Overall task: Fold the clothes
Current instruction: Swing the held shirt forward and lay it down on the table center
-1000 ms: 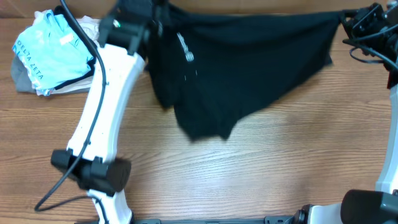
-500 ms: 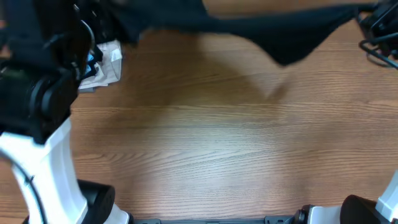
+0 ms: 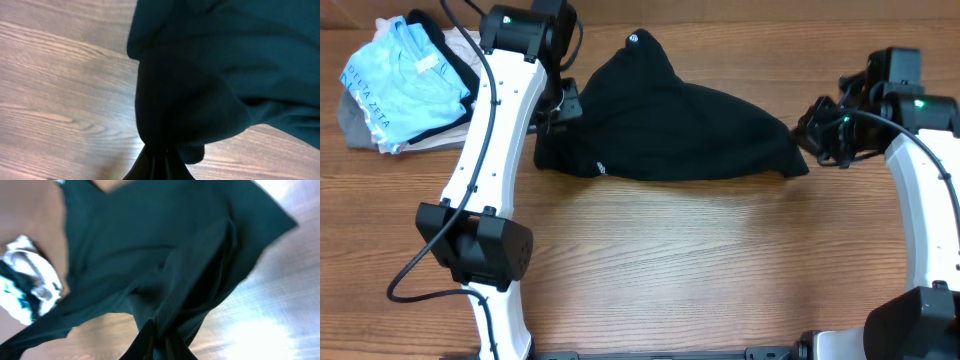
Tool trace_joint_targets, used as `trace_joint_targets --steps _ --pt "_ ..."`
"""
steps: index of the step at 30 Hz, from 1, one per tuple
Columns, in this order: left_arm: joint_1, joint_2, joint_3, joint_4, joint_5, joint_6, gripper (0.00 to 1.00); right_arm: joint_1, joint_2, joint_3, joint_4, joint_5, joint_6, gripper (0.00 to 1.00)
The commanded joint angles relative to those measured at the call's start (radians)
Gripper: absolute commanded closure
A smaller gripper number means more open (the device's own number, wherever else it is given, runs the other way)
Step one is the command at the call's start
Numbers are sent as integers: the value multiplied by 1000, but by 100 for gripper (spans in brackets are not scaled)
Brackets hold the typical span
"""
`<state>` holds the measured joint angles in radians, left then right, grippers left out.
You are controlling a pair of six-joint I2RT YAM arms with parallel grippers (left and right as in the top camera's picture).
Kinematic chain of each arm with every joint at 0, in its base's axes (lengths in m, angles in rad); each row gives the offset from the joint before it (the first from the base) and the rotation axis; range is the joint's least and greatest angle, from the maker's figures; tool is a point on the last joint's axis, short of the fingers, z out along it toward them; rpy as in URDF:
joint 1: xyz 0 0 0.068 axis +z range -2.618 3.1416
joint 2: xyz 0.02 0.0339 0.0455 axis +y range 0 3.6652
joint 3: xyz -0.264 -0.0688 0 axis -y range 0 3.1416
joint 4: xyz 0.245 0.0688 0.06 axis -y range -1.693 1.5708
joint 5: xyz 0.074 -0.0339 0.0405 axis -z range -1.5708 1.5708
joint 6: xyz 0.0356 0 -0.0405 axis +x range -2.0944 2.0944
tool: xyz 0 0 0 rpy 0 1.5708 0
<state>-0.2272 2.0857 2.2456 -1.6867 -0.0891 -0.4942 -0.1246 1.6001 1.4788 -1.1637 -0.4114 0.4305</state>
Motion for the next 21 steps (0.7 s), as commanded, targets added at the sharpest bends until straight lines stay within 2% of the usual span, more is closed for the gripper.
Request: trace_joint_targets --steps 1,4,8,14,21 --pt "4 -64 -77 -3 89 5 96 -2 -14 -7 -6 40 -12 94" --pt "-5 -93 -167 -3 159 46 96 -2 -14 -7 -39 116 0 96" --pt "-32 -157 -303 -3 161 45 95 -7 -14 -7 -81 248 74 96" --pt "-121 -287 -497 -2 158 24 96 -103 -16 -5 -90 261 140 96" --pt "-197 -333 -693 37 130 -35 96 -194 -16 22 -111 261 103 96"
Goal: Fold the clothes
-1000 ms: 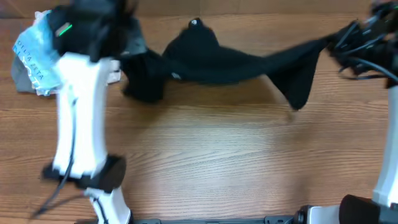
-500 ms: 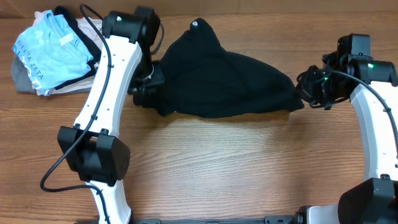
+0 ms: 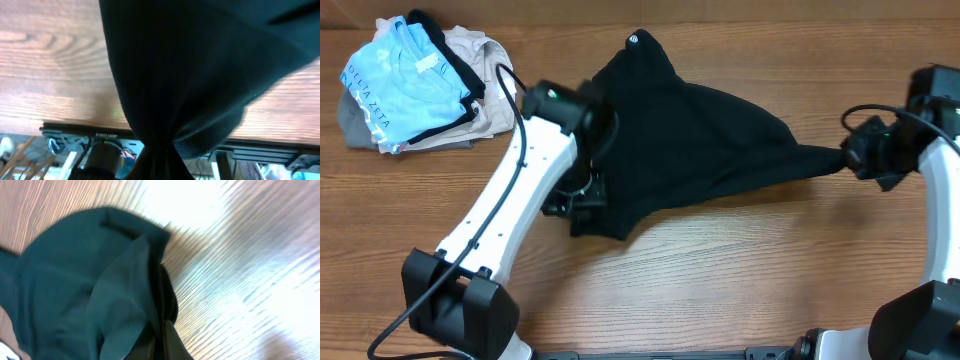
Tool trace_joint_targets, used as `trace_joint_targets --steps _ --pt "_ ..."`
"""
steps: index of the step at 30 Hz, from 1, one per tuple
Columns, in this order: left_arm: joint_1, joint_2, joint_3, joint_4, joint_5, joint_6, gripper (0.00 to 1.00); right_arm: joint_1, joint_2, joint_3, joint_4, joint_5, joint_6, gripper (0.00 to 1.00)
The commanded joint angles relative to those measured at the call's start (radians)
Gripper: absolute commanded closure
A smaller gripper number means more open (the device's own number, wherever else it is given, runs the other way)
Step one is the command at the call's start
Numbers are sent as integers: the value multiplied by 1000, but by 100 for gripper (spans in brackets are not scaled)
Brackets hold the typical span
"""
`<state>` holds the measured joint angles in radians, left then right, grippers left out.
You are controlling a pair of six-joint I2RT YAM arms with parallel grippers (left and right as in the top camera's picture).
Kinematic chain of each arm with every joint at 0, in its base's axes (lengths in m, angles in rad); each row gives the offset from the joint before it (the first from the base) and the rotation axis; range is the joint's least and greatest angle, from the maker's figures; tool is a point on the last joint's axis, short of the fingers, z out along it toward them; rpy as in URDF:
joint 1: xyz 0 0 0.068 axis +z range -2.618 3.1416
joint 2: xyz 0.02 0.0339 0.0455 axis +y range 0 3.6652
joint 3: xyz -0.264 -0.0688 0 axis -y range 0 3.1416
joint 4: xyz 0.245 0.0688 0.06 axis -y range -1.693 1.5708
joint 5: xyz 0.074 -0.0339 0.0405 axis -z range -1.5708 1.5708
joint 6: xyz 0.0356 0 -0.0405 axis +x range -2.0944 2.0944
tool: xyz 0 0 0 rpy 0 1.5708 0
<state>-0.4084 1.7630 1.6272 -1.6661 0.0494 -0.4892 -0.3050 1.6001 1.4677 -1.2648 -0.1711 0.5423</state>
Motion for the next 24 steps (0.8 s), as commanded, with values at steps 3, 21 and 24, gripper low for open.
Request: trace_joint_targets --steps 3,21,24 --pt "-23 -10 -160 66 -8 -50 96 -16 -23 65 -47 10 -29 96" --pt "-24 -10 -265 -5 -83 -41 56 -10 -85 33 -219 13 -215 28" --pt "-24 -10 -265 -13 -82 -37 18 -10 -85 31 -210 13 -213 22"
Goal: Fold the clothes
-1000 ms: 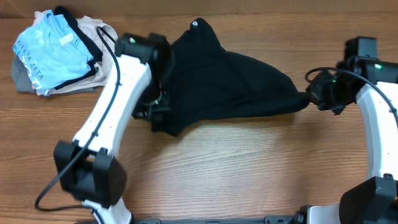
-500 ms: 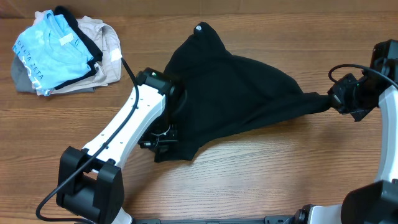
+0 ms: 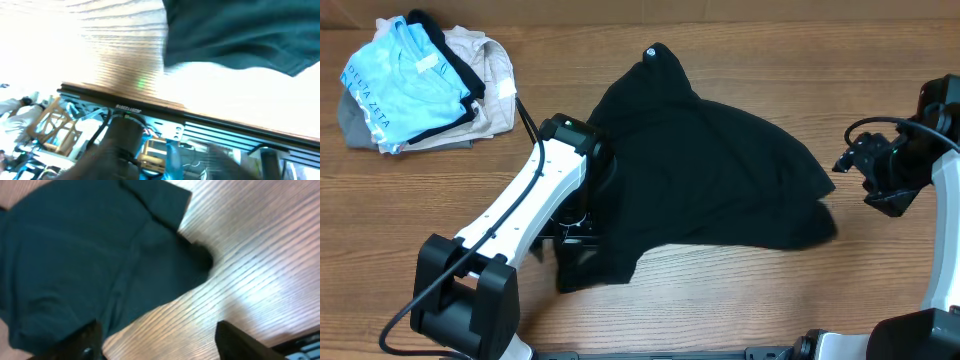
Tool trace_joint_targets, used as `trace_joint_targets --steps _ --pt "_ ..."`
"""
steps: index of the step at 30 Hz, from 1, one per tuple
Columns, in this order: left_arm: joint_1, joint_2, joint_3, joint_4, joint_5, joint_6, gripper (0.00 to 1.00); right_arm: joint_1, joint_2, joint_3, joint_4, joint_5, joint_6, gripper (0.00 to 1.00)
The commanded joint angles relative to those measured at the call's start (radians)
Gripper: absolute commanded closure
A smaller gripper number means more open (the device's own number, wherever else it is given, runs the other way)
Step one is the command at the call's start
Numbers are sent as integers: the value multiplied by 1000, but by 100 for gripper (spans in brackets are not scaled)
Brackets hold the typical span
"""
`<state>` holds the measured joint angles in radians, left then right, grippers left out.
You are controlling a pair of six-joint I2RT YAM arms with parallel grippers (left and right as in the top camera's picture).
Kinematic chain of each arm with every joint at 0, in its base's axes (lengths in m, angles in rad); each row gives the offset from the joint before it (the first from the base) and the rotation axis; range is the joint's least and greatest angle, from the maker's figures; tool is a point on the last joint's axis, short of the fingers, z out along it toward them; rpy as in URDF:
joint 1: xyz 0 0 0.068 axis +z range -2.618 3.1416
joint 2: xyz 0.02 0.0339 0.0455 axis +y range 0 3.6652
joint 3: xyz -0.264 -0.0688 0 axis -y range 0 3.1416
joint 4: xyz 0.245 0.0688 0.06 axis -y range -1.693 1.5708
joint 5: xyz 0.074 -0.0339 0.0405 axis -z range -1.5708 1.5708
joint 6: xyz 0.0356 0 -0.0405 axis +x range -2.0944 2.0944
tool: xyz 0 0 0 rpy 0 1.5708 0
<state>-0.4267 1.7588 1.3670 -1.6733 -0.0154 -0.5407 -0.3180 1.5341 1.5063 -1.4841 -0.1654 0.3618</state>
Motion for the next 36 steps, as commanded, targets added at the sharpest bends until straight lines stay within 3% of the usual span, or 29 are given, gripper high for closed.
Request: trace_joint_targets --steps 1,3,6,10,20,21,27,36 --pt "-6 -6 -5 -6 -18 17 15 3 -19 -7 16 8 -32 21" --pt "-6 -6 -5 1 -18 17 5 3 -19 -7 37 8 -29 19" --pt "-6 -6 -5 34 -16 18 0 3 -19 -7 76 8 -29 12" --pt "-6 -6 -5 80 17 29 1 3 -16 -8 152 9 -30 13" --pt "-49 -6 -57 204 35 29 4 4 129 -8 278 -16 -34 87" --pt "-52 -6 -69 221 35 28 4 4 150 -8 283 -34 -34 91" --pt "-53 -6 -114 281 35 23 2 9 300 -8 318 -42 -37 96" --pt "-53 -6 -119 320 35 24 0 9 459 -8 333 -32 5 96"
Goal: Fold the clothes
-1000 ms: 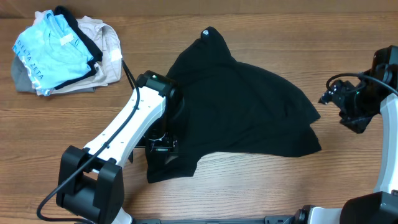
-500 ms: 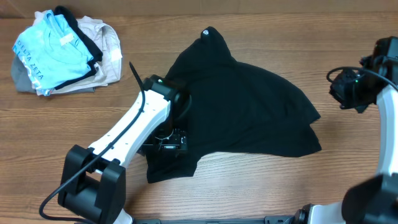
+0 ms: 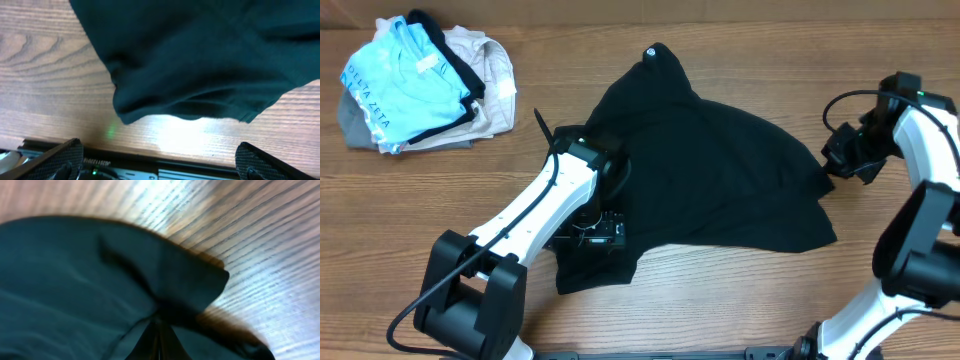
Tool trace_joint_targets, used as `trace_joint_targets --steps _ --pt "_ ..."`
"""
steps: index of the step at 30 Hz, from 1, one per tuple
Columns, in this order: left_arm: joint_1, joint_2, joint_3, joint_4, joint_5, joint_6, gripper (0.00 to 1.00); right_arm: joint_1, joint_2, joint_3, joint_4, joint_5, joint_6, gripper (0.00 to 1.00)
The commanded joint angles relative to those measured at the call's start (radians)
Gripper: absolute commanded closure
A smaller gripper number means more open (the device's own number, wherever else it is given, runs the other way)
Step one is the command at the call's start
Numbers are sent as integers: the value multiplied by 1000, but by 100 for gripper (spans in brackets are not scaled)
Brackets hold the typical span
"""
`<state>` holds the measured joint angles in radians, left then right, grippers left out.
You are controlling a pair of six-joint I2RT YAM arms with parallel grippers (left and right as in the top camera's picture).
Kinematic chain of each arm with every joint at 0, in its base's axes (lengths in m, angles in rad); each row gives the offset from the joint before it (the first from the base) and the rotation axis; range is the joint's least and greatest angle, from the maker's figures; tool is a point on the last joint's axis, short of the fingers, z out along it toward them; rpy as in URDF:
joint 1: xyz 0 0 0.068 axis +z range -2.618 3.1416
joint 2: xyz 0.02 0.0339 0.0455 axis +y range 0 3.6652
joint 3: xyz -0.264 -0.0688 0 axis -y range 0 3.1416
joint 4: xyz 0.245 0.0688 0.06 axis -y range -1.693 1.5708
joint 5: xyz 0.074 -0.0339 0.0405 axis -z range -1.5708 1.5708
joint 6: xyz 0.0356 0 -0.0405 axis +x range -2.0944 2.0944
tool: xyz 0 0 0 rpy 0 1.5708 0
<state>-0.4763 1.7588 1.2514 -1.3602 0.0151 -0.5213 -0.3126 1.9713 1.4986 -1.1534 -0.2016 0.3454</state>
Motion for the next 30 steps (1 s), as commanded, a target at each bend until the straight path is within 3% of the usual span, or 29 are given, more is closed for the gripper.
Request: trace_joint_targets --steps 1,21,30 --pt "-3 -6 -3 9 4 5 0 4 32 0 3 11 23 96" --pt "-3 -6 -3 23 4 5 0 5 119 -9 18 78 94 96" --pt "-3 -6 -4 22 4 5 0 3 122 -88 129 79 94 96"
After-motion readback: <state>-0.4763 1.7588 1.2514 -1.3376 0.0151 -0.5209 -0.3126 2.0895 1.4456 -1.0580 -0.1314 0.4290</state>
